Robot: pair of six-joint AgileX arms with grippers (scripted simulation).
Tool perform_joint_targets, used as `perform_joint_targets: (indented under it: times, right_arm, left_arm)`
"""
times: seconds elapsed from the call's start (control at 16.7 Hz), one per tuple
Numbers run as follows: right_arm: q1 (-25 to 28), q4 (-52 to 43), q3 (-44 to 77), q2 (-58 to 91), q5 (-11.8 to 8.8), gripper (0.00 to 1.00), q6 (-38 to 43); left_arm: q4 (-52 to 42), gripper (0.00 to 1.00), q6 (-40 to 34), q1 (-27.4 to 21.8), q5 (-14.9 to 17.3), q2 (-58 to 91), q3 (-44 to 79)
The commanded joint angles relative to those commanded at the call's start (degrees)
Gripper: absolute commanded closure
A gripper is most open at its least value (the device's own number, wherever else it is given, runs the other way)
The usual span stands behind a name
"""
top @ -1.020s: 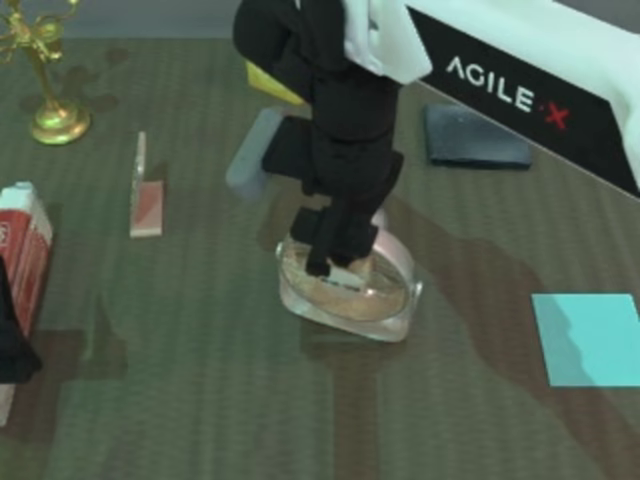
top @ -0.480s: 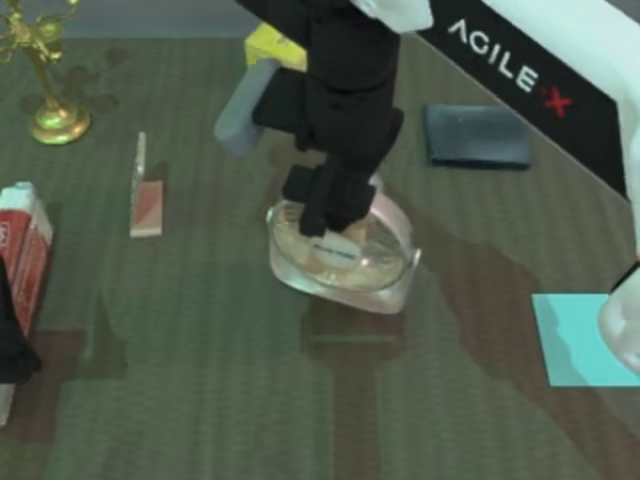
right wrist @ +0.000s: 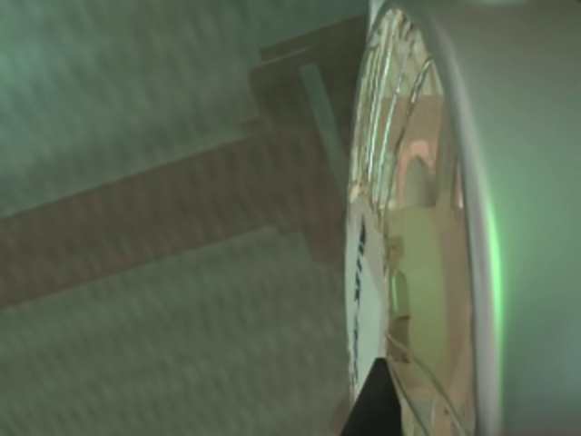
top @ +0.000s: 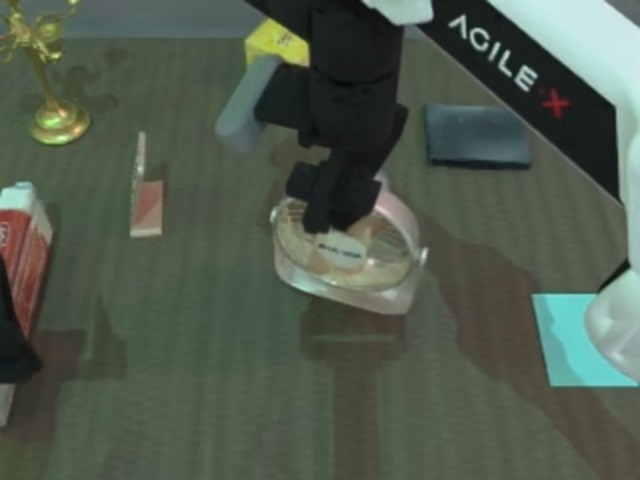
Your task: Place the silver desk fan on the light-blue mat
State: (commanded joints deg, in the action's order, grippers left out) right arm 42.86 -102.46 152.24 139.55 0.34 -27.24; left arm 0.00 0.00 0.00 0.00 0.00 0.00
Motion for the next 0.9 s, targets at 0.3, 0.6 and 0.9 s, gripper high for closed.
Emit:
perform_joint_targets:
  times: [0.3,0.6,0.9]
  right_arm:
    - [-3.7,2.9,-8.8,-6.1,0.0,1.0,-6.3]
    - [-11.6,10.0,-29.6,-19.6,-0.2,1.0,-19.3]
    - [-20.2,18.3,-53.9,-35.2,-0.5,1.0,-34.5]
  left_arm:
    - [0.0,0.0,0.0,0.0,0.0,0.0,0.0]
    - [0.0,0.0,0.0,0.0,0.0,0.0,0.0]
    - [0.0,0.0,0.0,0.0,0.0,0.0,0.0]
